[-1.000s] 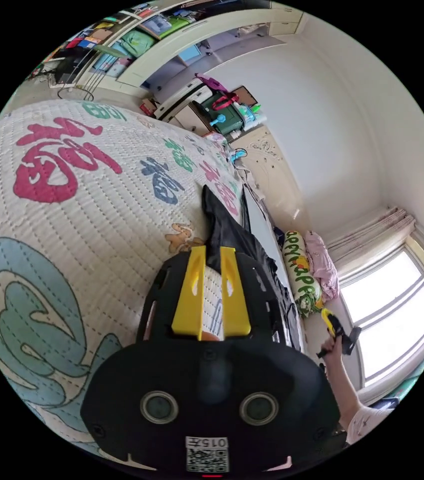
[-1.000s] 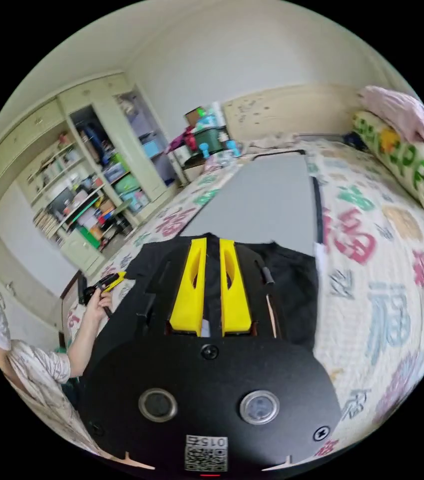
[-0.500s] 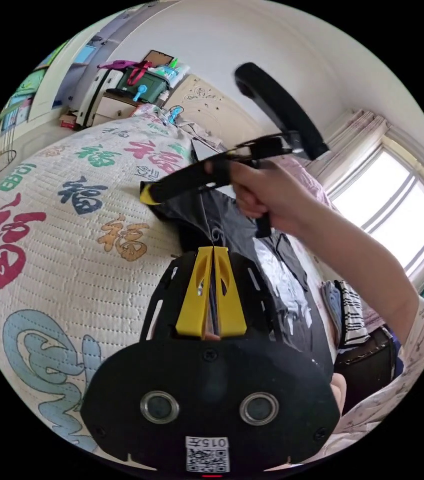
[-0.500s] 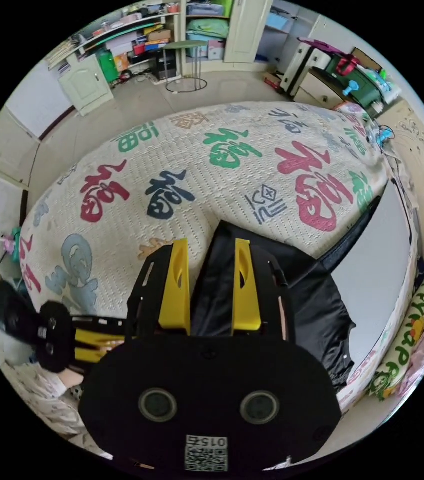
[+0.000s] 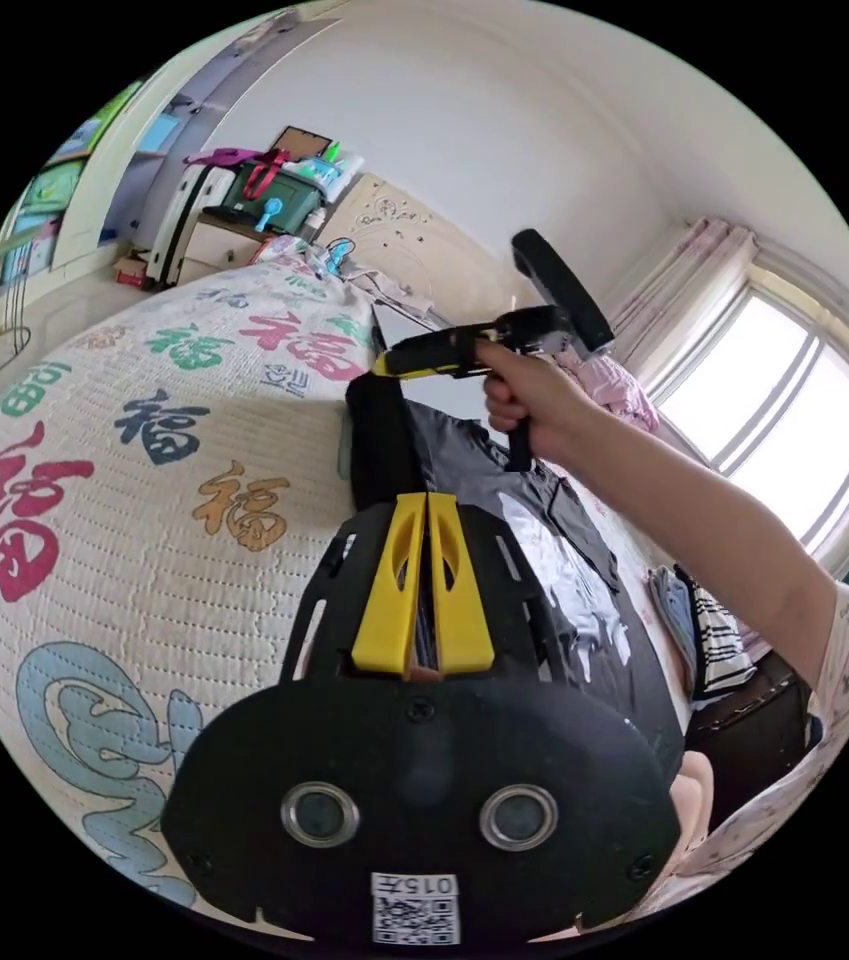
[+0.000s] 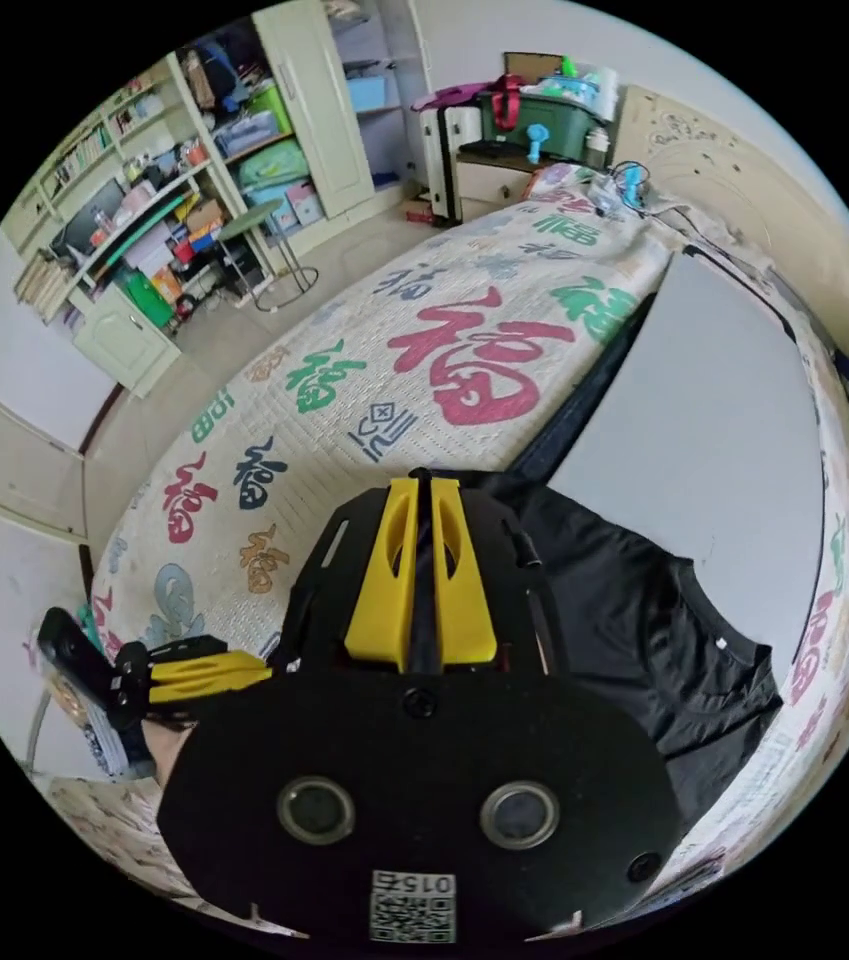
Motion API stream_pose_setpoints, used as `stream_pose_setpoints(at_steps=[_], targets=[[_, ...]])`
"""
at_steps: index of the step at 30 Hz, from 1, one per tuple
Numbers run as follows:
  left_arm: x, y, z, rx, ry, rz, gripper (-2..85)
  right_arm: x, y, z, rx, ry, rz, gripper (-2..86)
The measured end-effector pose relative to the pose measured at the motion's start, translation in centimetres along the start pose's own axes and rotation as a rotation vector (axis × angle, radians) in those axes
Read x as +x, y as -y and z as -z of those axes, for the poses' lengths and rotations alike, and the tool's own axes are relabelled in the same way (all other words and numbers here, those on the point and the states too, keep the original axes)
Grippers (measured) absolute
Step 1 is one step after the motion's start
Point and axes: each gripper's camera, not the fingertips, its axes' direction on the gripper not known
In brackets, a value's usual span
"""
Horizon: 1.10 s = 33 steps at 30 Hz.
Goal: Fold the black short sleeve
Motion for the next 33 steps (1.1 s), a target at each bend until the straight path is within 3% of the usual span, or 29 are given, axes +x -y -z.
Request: stream_pose_setpoints(at_steps=[4,8,13,20,23,26,28,31,33], targets=[[3.4,2.5,-0.8,0.001,-0.048,-0.095,-0.8,7.6,-6.9,4.3,0.082,0.101,-0.069,0.8],[9.7,5.3,-2.0,-0.041,-0.069,-0.332,-0.7,13.9,-15.3,6.9,0.119,0.146,-0.151,0.9],[17.9,8.0,-6.0,-0.213,-0.123,-0.566,-0.3,18.8,-23.1,6.6,0.102,0.107,-0.212,1.5],[23.0,11.2,-7.6,-0.334,-0.137,-0.651,0.0,23.7,-30.3,3.9,0.067,0.153,-0.304,1.9],[23.8,12.7,-6.6,-0.373,-0.191,-0.669,0.5,25.4,-33.0,4.7,0.105,0.036,-0.390,3.2],[24.1,13.9,-4.0,-0.383,-0.255,-0.705,1.7,24.8,-35.4,7.1,0.184,0.097,-0.331,5.8],[23.6,15.0,-1.9,-0.326,-0.216,-0.683,2.7,22.5,-36.3,8.5,0.218,0.167,-0.212,6.8],[23.6,17.1,1.1,-0.143,0.092,-0.602,5.2,16.3,-37.1,9.4,0.188,0.218,0.032,8.6],[25.3,16.8,1.7,-0.077,0.220,-0.668,5.9,12.3,-37.8,9.1,0.144,0.197,0.165,9.8]])
